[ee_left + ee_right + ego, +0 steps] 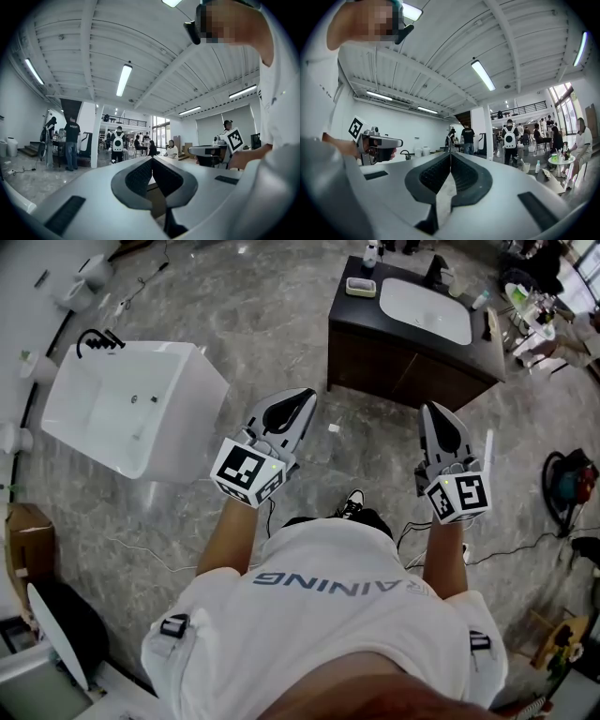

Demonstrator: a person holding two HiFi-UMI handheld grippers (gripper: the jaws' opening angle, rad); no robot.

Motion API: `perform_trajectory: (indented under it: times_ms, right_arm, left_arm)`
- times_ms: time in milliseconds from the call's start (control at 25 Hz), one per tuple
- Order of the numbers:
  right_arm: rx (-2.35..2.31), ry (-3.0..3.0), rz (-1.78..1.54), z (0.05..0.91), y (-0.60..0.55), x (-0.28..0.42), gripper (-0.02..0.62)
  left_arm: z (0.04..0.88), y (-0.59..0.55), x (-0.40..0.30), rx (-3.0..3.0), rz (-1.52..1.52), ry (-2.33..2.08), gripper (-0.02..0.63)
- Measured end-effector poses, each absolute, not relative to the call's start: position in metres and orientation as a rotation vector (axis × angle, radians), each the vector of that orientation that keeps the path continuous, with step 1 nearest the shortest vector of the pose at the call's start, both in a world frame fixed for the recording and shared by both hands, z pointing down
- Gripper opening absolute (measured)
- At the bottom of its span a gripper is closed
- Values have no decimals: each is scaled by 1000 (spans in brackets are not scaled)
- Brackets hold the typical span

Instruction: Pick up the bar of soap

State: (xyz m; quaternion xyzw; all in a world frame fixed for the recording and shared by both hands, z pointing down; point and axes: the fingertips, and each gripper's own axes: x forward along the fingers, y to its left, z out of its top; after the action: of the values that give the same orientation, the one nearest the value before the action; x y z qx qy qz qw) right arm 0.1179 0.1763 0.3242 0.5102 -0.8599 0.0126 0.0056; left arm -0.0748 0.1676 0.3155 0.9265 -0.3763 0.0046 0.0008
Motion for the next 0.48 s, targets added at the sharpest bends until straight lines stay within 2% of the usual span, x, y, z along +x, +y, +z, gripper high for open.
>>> perform_trajectory:
  times_ms: [480]
  right_arm:
    - [1586,-2735,148,340,115,214,15]
  left_arm:
    - [318,116,9,2877,95,-1228,9]
